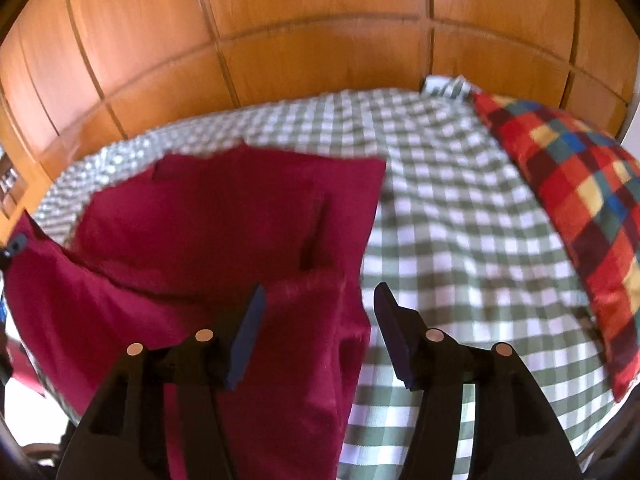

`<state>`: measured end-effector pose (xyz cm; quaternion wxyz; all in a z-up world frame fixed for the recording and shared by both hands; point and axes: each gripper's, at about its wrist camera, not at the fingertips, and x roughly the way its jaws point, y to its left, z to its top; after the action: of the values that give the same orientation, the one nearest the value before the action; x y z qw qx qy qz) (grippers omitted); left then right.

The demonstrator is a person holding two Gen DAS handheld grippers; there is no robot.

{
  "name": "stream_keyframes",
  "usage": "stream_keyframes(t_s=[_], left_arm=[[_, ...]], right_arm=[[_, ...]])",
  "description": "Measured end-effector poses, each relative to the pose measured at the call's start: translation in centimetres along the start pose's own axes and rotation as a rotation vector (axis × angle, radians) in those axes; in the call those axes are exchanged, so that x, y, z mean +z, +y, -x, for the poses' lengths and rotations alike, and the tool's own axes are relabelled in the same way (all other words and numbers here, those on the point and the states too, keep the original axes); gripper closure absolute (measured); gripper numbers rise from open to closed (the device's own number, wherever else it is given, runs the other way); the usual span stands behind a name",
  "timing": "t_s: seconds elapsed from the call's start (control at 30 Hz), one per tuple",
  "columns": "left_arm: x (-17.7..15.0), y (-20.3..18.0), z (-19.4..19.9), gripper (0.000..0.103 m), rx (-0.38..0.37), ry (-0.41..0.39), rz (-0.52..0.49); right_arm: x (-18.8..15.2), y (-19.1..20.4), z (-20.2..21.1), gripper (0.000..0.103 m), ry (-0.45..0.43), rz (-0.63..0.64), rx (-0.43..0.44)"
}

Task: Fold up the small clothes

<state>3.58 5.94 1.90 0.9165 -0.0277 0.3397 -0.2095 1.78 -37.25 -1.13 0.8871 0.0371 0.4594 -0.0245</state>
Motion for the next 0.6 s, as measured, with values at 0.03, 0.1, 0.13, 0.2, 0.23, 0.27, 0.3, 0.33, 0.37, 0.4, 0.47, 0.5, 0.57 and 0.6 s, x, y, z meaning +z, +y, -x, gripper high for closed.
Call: stream_keyframes(t_s=[0.03,0.1,0.13,0.2,0.23,0.27,0.3,0.33,0.37,0.4,0.47,0.5,0.57,0.6], left_arm=[[-0.2,0.2,0.1,0.097,-0.002,0.005,0.014],[-0.6,0.3,0.4,0.097,-0.005,0.008,0.036],[-0.7,0.3,0.6,0.097,-0.001,0.006,0.036],[-0.8,0.0,1.1,0.097,0.001,-0.002,0.029],[-0.8,-0.2,1.6,0.097,-0.001,-0.013,0.021],[-0.8,-0.4,2.1,0.097,-0.004,-0.024,0.013],[-0.7,-0.5,2.6,0.097,-0.008,-0.034,0.009],[-0.6,-0.6,3.1,0.097,-0.013,-0.048,0.007],[-0.4,-0.8,3.5,0.097,-0.017,-0.064,0.006],[0.0,-0.9,4.0,0.097,-0.015,-0.087,0.006],[1.0,-0.8,4.6,0.097,-0.014,-0.127,0.013],[1.6,-0.7,4.8,0.097,-0.015,-0.145,0.014],[2.7,-0.6,4.7,0.097,-0.003,-0.172,0.006],[3.6,-0.4,4.2,0.097,0.006,-0.184,0.003]], right_arm=[[-0.1,0.1,-0.7,0.069,0.018,0.015,-0.020],[-0.3,0.6,-0.9,0.089,0.017,0.040,-0.038],[-0.3,0.8,-0.4,0.096,0.004,0.052,-0.037],[-0.3,1.4,1.7,0.096,-0.048,0.087,-0.055],[-0.1,1.6,2.8,0.096,-0.075,0.093,-0.055],[0.1,1.6,3.9,0.096,-0.106,0.091,-0.052],[0.5,1.7,4.8,0.096,-0.131,0.090,-0.053],[1.0,1.7,5.8,0.096,-0.159,0.086,-0.053],[1.6,1.6,6.6,0.096,-0.187,0.076,-0.048],[2.6,1.4,7.4,0.096,-0.220,0.058,-0.035],[4.4,1.0,8.2,0.096,-0.263,0.033,-0.021],[5.4,0.8,8.2,0.096,-0.283,0.023,-0.021],[7.6,0.4,7.5,0.096,-0.305,-0.001,-0.034],[8.7,0.3,6.8,0.096,-0.304,-0.022,-0.033]])
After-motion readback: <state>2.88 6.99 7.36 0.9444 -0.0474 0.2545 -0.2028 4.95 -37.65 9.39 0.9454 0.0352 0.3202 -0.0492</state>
